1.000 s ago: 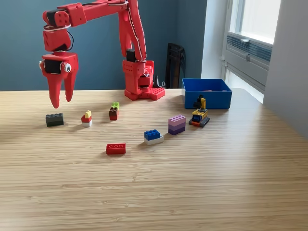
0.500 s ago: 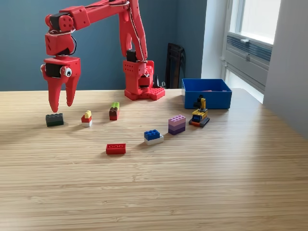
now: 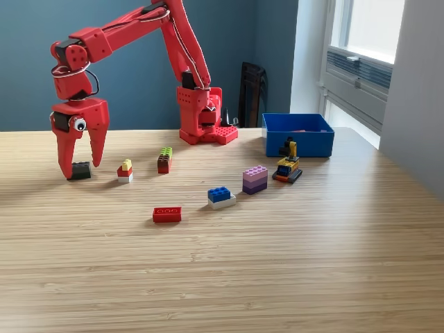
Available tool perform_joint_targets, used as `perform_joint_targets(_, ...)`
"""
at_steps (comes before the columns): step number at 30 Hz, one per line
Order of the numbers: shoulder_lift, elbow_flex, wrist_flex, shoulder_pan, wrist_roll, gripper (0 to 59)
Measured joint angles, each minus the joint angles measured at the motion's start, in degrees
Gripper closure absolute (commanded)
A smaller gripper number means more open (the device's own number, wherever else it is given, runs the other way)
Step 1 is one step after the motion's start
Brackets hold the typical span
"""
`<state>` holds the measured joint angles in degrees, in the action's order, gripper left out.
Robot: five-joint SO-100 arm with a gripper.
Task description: Grasp a lego block and put it in the bin.
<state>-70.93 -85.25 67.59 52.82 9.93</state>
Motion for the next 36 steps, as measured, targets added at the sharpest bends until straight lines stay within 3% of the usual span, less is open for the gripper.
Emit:
perform_joint_targets(8,0.1,1.1,-1.8,0.6,-2.1,35.6)
perform_joint_targets(15,0.1,1.1,-1.8,1.5,-2.5,48.8)
perform_joint_targets(23,0.1,1.1,-2.9,2.2,-3.3,54.2)
perform_joint_targets(28,0.1,0.9,-2.9,2.2,-3.3,53.8)
perform_joint_targets(32,0.1,-0.4,-3.5,2.2,-2.5,48.0)
perform_joint_targets(36,0.1,-1.1,-3.7,2.2,-1.4,48.6)
